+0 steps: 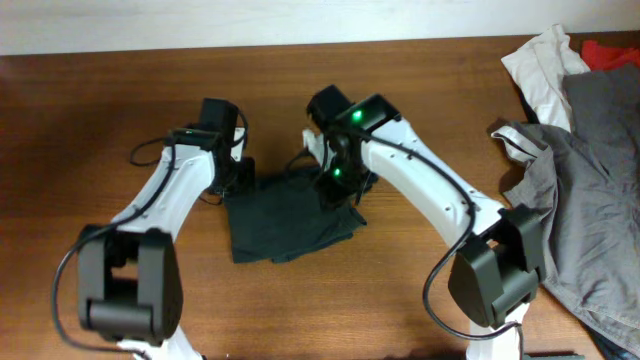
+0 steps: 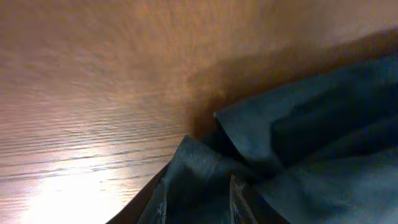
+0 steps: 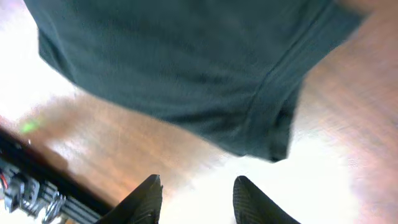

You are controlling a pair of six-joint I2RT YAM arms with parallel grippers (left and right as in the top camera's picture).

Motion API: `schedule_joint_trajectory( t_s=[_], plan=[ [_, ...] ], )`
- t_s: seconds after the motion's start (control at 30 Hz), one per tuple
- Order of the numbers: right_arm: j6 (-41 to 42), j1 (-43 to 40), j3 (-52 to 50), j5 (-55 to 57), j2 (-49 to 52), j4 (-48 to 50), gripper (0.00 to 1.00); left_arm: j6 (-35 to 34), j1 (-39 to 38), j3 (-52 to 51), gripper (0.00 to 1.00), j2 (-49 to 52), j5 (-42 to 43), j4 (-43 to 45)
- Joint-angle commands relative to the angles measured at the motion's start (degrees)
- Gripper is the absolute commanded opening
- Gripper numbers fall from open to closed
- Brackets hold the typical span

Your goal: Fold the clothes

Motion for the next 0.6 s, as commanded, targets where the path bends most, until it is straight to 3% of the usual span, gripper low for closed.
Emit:
schedule_joint_trajectory(
  t_s=[0.0, 0.17, 0.3, 0.43, 0.57],
  plan=[
    [0.94, 1.38, -4.15, -1.81, 0.22, 0.42, 0.43, 2.14, 0.37, 0.13, 0.33, 3.82, 1.01, -0.85],
    [0.94, 2.32, -12.02, -1.92, 0.22, 4.04, 0.43, 2.05, 0.37, 0.13, 0.14, 7.41, -3.39, -5.14],
    [0.94, 2.51, -18.12, -2.32, 0.22, 9.31, 0.43, -0.24, 0.37, 0.07, 0.05, 9.4, -5.14, -11.87],
    [0.96, 2.4, -23.41, -0.79, 0.22, 16.74, 0.43, -5.57, 0.37, -2.47, 0.04, 9.79, -4.7, -18.64],
    [2.23, 2.4, -24.74, 4.35, 0.22, 21.84, 0.48, -6.12, -0.07, -5.62, 0.03, 9.77, -0.5, -21.86]
  ],
)
